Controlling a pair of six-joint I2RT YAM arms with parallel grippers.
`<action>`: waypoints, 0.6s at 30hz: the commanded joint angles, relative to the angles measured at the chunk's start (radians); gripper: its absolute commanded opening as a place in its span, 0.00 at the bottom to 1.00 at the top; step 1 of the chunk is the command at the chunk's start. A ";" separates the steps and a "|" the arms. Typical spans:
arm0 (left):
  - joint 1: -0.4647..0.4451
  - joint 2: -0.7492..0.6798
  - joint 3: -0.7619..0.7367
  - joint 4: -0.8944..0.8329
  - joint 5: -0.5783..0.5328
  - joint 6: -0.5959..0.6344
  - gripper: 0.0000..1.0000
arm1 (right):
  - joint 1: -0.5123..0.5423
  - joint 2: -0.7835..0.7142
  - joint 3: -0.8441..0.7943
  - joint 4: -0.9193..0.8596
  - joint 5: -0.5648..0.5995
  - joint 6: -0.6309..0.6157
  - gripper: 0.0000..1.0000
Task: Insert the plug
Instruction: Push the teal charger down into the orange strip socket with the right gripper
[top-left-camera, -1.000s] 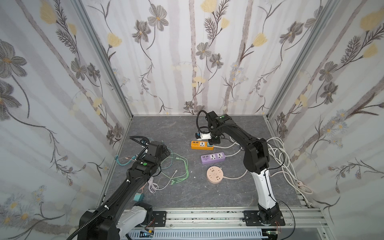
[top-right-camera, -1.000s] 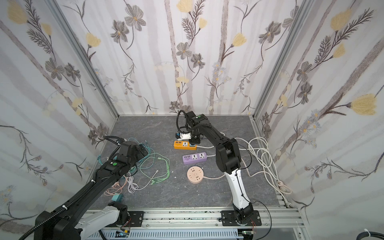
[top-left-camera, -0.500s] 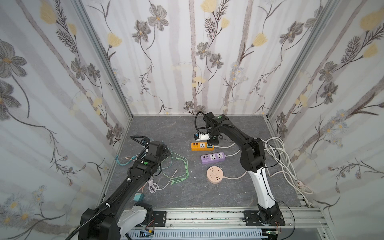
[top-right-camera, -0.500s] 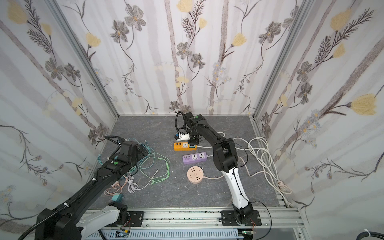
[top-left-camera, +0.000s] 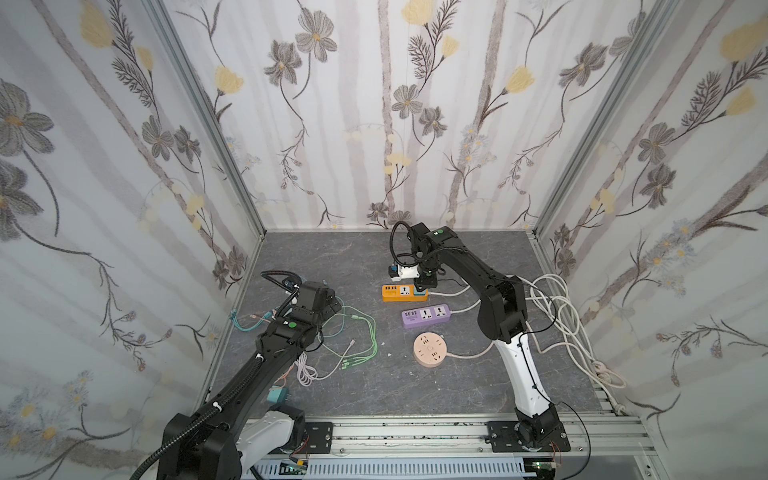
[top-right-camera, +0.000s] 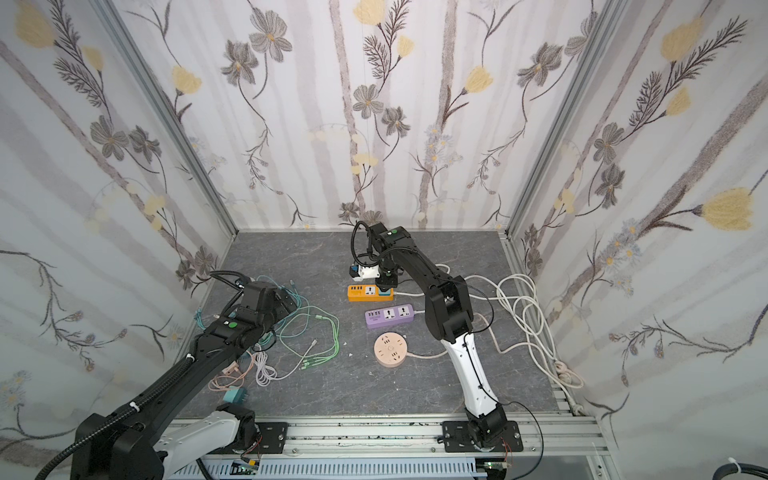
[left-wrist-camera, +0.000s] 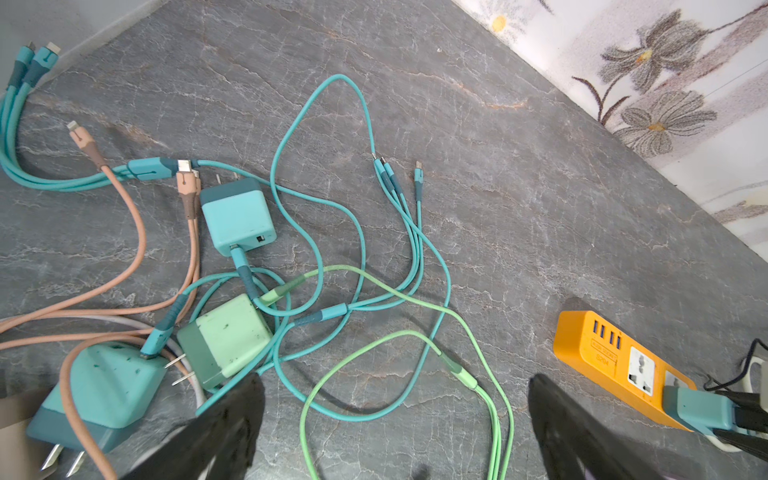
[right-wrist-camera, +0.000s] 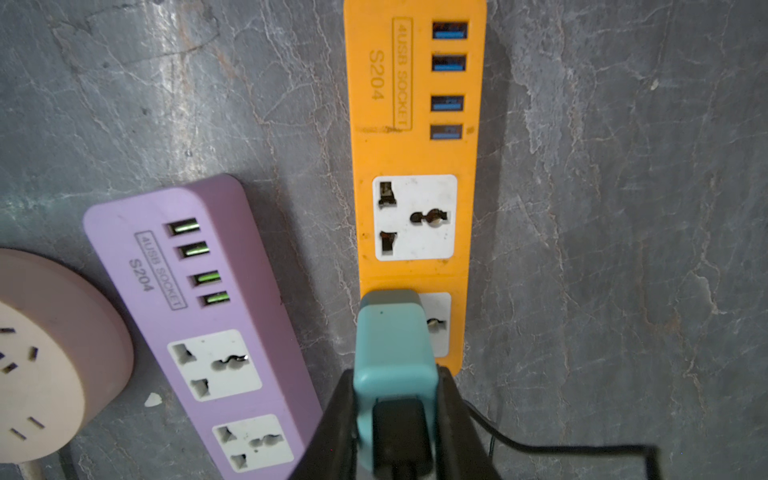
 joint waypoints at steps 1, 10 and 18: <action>0.000 0.008 0.016 -0.015 -0.023 -0.005 1.00 | -0.006 0.001 -0.011 0.011 0.051 0.018 0.27; 0.002 0.020 0.032 -0.039 -0.031 0.003 1.00 | -0.009 -0.065 -0.036 -0.001 0.048 0.036 0.99; 0.003 0.009 0.026 -0.047 -0.033 0.001 1.00 | -0.017 -0.115 -0.106 -0.065 0.053 -0.010 0.99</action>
